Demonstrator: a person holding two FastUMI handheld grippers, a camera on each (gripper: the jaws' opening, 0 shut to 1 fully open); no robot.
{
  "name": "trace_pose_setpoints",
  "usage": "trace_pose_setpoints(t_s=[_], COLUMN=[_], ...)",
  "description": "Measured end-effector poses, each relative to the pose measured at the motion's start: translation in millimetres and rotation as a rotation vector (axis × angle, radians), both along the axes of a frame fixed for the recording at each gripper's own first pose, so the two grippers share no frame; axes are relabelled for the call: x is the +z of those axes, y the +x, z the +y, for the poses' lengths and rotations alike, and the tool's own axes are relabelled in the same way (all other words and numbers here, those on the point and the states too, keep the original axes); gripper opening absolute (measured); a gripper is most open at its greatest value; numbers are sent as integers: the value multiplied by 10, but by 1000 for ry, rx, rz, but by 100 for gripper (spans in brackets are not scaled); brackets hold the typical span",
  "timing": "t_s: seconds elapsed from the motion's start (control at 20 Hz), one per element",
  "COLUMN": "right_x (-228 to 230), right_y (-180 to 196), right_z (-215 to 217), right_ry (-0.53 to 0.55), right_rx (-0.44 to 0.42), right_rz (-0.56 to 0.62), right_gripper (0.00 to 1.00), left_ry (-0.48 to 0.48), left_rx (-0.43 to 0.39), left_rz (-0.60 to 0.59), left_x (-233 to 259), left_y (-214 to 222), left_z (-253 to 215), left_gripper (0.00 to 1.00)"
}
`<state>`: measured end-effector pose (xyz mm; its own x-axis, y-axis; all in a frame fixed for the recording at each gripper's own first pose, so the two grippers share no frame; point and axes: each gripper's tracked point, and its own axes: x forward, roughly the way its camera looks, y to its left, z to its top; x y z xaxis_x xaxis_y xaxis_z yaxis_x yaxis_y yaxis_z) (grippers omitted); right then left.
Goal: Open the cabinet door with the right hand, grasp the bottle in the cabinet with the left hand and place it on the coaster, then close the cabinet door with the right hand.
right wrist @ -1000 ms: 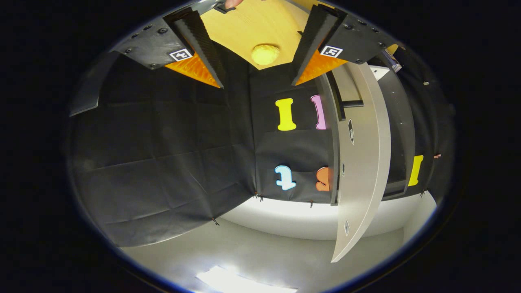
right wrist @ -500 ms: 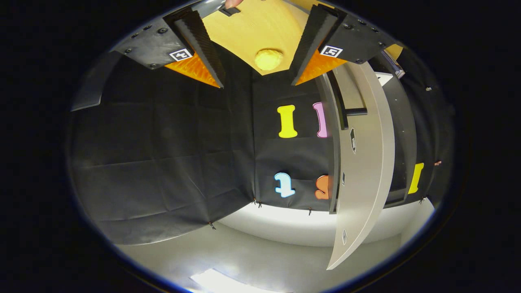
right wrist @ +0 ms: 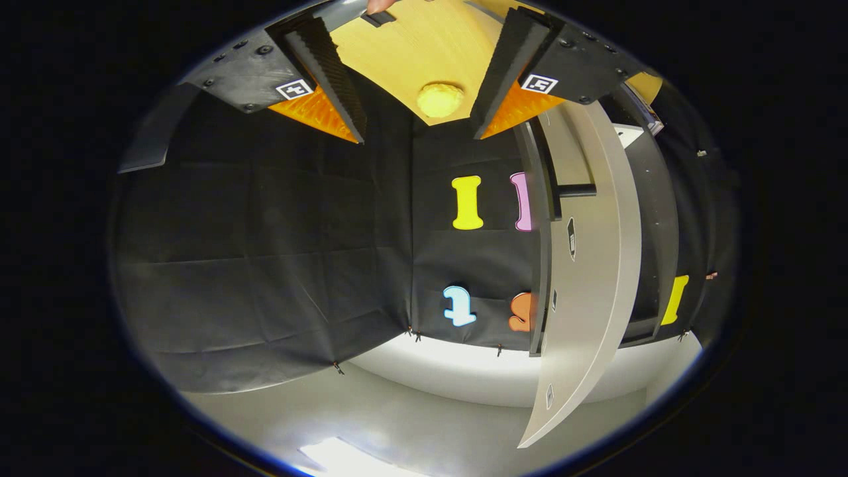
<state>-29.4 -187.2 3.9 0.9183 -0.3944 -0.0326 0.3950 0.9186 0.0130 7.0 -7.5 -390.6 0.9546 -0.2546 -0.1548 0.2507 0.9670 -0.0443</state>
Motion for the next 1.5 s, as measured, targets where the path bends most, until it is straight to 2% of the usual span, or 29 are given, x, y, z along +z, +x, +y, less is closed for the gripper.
trace_pose_setpoints(t_s=[0.15, 0.35, 0.65, 0.85, 1.15, 1.25, 1.45, 1.5], right_x=[-19, -41, -55, -38, 8, -5, -11, -12], right_y=[-16, 7, 28, 52, 139, 155, 219, 223], right_z=[12, 17, -6, -17, -9, -1, 117, 108], right_ry=[3, -5, -4, -6, 12, 32, 60, 53], right_rx=[6, 17, 26, 37, 57, 69, 115, 113], right_rz=[4, 9, 4, -2, -14, -10, -2, -1], right_gripper=[98, 98, 98, 98, 98, 98, 98, 98], left_ry=[10, 15, 9, 6, -58, -67, -27, -21], left_rx=[6, 26, 73, 132, 117, 157, 224, 234], left_rz=[9, 21, 21, 1, -37, -45, -66, -70], left_x=[23, 100, 497, 1028, 2048, 2363, 2893, 3001], left_y=[-6, -63, -265, -361, -304, -271, -203, -189], left_z=[-10, 26, 97, 192, 116, 186, 273, 273], left_gripper=[93, 94, 94, 94, 94, 93, 95, 92])
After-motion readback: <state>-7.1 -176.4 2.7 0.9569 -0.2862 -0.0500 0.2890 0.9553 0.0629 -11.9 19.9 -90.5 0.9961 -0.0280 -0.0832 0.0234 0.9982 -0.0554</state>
